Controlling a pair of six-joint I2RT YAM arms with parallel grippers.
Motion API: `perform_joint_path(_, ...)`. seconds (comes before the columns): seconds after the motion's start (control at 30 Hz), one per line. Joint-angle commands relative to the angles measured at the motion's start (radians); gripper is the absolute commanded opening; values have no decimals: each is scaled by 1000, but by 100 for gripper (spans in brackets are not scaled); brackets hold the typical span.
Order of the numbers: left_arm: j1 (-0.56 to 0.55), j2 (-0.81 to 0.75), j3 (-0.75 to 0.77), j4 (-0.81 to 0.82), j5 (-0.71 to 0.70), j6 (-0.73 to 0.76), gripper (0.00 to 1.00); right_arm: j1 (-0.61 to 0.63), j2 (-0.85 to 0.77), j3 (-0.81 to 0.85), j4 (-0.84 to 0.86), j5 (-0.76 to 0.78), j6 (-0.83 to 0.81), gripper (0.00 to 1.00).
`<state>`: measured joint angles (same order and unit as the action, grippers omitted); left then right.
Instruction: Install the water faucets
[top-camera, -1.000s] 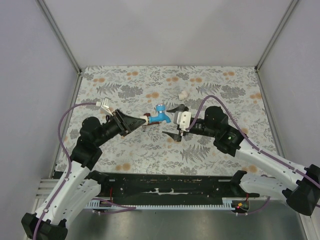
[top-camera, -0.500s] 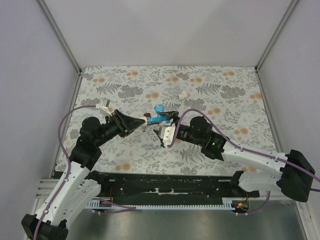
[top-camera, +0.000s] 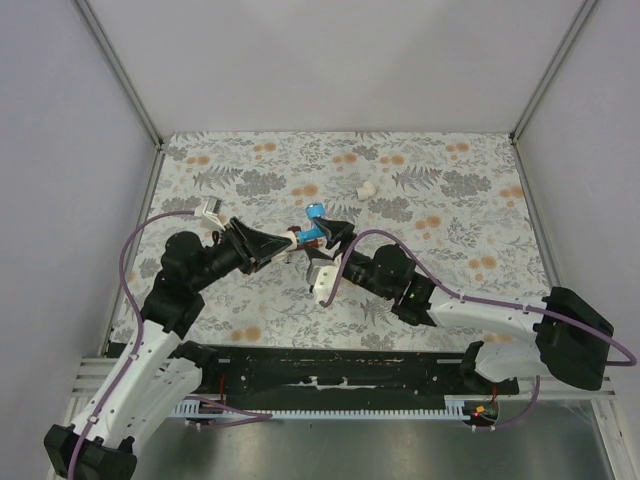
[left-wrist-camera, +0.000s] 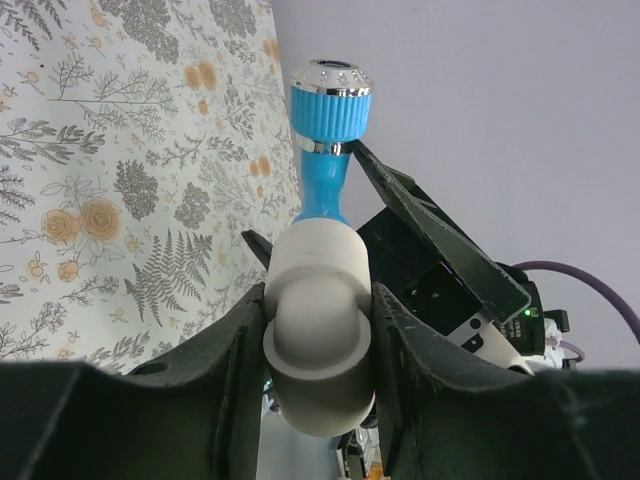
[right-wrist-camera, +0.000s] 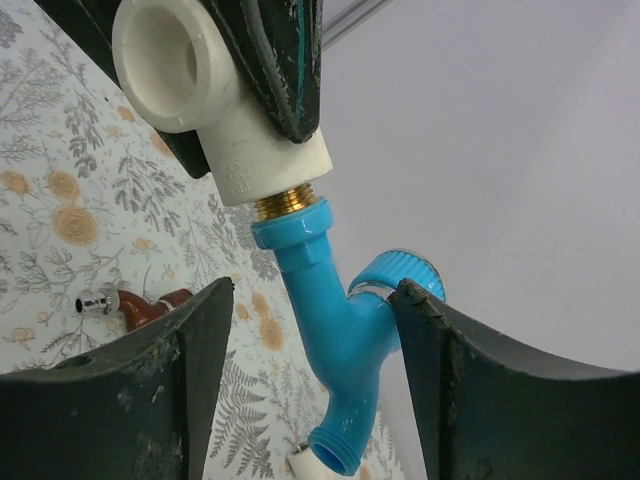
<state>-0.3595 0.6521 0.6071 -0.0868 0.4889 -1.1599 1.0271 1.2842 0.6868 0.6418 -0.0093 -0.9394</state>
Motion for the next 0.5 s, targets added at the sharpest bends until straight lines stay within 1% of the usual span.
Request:
perform_joint_path(0.0, -6, -22, 88, 147, 158, -49, 2, -2, 70, -46, 110, 193, -101, 71)
perform_joint_path(0.07, -4, -20, 94, 147, 169, -46, 2, 7, 82, -50, 139, 203, -111, 67)
perform_joint_path(0.13, -6, -17, 100, 145, 178, -38, 2, 10, 84, -52, 142, 204, -107, 58)
perform_joint_path(0.2, -6, -8, 102, 145, 191, -32, 2, 11, 76, -53, 141, 201, -93, 39)
perform_joint_path(0.3, -4, 6, 109, 145, 212, -18, 2, 13, 44, -53, 113, 192, -62, 19)
perform_joint_path(0.4, -6, 23, 123, 142, 238, 14, 2, 13, -6, -23, -29, 167, -7, 1)
perform_joint_path(0.47, -4, 43, 150, 121, 266, 80, 2, 13, -51, 19, -164, 125, 39, 0)
